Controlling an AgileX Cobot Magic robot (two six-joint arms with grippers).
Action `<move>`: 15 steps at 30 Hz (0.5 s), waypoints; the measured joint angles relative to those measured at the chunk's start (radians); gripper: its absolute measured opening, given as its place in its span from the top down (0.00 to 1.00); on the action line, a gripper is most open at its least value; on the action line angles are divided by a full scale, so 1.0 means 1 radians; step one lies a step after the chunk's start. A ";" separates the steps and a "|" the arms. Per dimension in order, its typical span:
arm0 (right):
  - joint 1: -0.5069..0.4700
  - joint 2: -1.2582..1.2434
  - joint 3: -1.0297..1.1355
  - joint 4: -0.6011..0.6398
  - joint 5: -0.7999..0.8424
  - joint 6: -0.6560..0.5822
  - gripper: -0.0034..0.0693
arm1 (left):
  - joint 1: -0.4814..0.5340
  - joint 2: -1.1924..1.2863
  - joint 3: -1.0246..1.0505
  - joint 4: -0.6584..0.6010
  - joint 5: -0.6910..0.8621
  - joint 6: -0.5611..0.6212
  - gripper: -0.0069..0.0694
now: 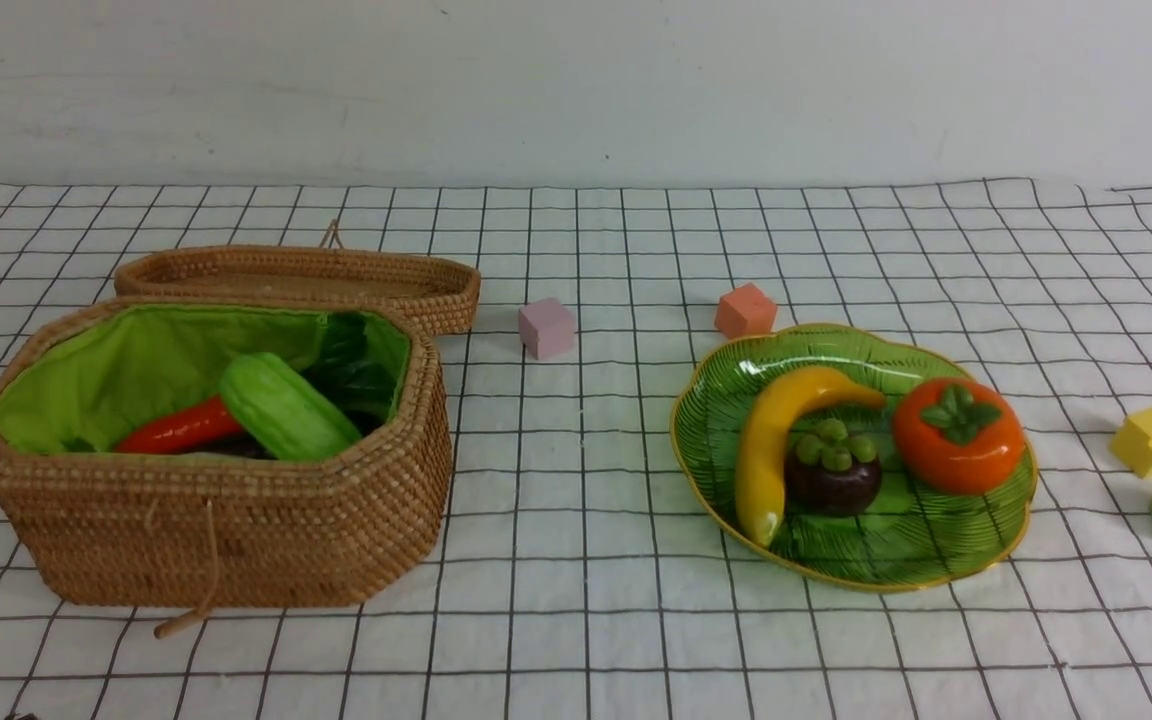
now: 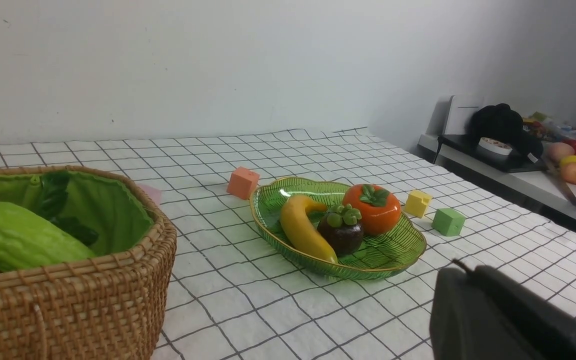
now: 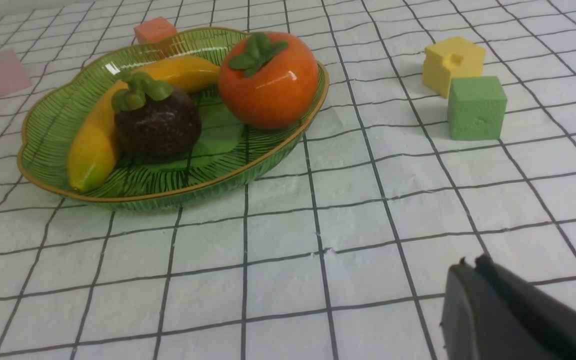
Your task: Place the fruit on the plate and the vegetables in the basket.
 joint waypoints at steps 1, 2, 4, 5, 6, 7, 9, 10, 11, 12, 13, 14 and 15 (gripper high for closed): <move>0.000 0.000 0.000 0.000 0.001 0.000 0.96 | 0.000 0.000 0.000 0.000 0.000 0.000 0.91; 0.000 0.000 0.000 0.000 0.001 0.000 0.96 | 0.000 0.000 0.000 0.000 0.000 0.000 0.91; 0.000 0.000 0.000 0.000 0.001 0.000 0.96 | 0.000 0.000 0.000 0.000 0.000 0.000 0.91; 0.000 0.000 0.000 0.000 0.001 0.000 0.96 | 0.000 0.000 0.000 0.000 0.000 0.000 0.90; 0.000 0.000 0.000 0.000 0.001 0.000 0.96 | 0.000 0.000 0.000 0.000 0.000 0.000 0.90; 0.000 0.000 0.000 0.000 0.001 0.000 0.96 | 0.000 0.000 0.000 0.000 0.000 0.000 0.90; 0.000 0.000 0.000 0.000 0.001 0.000 0.96 | 0.000 0.000 0.000 0.000 0.000 0.000 0.90; 0.000 0.000 0.000 0.000 0.001 0.000 0.95 | 0.000 0.000 0.000 0.000 0.000 0.000 0.90; 0.000 0.000 0.000 0.000 0.001 0.000 0.95 | 0.000 0.000 0.000 0.000 0.000 0.000 0.90; 0.000 0.000 0.000 0.000 0.001 0.000 0.95 | 0.000 0.000 0.000 0.000 0.000 0.000 0.90; 0.000 0.000 0.000 0.000 0.001 0.000 0.95 | 0.000 0.000 0.001 0.000 0.000 0.000 0.90; 0.000 0.000 0.000 0.000 0.001 0.000 0.95 | 0.000 0.000 0.004 0.000 -0.005 0.000 0.90; 0.000 0.000 0.000 0.000 0.001 0.000 0.95 | 0.000 0.000 0.010 0.005 -0.010 0.000 0.90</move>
